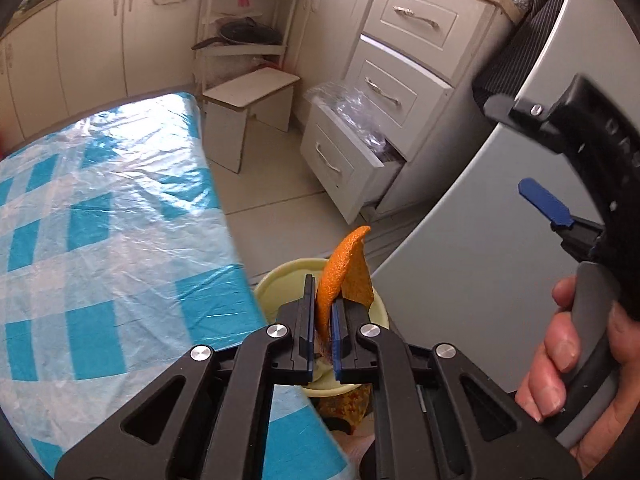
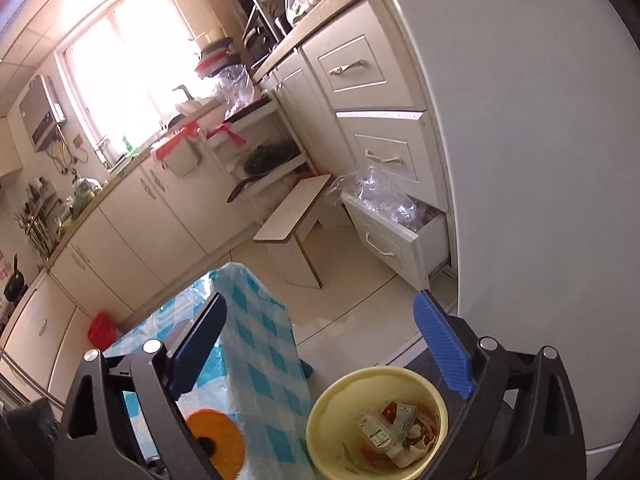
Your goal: Collect trash
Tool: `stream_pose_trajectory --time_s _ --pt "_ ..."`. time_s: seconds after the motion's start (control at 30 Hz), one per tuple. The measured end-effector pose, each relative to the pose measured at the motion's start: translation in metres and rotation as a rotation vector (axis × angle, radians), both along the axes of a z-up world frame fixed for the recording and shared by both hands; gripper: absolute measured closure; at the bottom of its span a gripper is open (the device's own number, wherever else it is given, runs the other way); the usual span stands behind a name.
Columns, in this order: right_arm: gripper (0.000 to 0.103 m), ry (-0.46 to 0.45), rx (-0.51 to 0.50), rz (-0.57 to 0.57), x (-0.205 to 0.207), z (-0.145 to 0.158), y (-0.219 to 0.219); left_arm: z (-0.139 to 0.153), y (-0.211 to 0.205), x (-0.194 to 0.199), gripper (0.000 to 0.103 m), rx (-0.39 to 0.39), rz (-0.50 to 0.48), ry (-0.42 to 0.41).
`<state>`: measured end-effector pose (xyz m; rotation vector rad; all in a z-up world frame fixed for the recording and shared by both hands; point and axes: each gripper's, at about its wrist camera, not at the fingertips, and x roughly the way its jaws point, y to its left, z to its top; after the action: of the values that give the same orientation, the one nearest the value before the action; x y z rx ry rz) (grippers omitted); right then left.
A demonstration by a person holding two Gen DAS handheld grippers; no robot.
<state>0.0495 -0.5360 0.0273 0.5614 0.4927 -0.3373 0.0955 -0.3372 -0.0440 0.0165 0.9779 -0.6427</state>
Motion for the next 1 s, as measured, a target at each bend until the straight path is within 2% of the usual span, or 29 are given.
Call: stream_pose_trajectory --time_s 0.03,0.07,0.1,0.13,0.27,0.4,0.57,0.73,0.87,1.0 --pt "0.012 -0.007 0.004 -0.006 -0.001 0.002 -0.003 -0.007 -0.010 0.003 0.089 0.012 -0.007 0.022" --pt "0.012 -0.011 0.006 -0.012 -0.002 0.003 -0.006 -0.013 -0.015 0.006 0.074 0.017 -0.005 0.038" --pt "0.012 -0.011 0.006 -0.016 -0.002 0.003 -0.008 -0.017 -0.020 0.008 0.052 0.018 0.001 0.050" --pt "0.012 -0.011 0.008 -0.019 -0.003 0.004 -0.010 -0.020 -0.022 0.009 0.045 0.015 0.012 0.056" --pt "0.011 0.000 0.025 -0.024 -0.001 0.001 -0.014 -0.019 -0.017 0.008 0.033 0.006 0.025 0.048" --pt "0.011 0.017 0.022 -0.012 0.002 0.002 -0.008 -0.003 0.012 -0.001 0.017 0.020 0.082 0.005" --pt "0.010 0.036 -0.051 0.036 -0.002 0.012 0.014 0.026 0.071 -0.024 0.008 0.061 0.177 -0.071" --pt "0.008 0.041 -0.205 0.076 -0.031 0.016 0.066 0.052 0.138 -0.056 0.008 0.121 0.274 -0.148" --pt "0.008 0.039 -0.303 0.168 -0.056 0.014 0.117 0.064 0.185 -0.083 0.008 0.162 0.328 -0.181" --pt "0.007 0.014 -0.346 0.254 -0.081 0.029 0.161 0.081 0.226 -0.112 0.008 0.181 0.370 -0.220"
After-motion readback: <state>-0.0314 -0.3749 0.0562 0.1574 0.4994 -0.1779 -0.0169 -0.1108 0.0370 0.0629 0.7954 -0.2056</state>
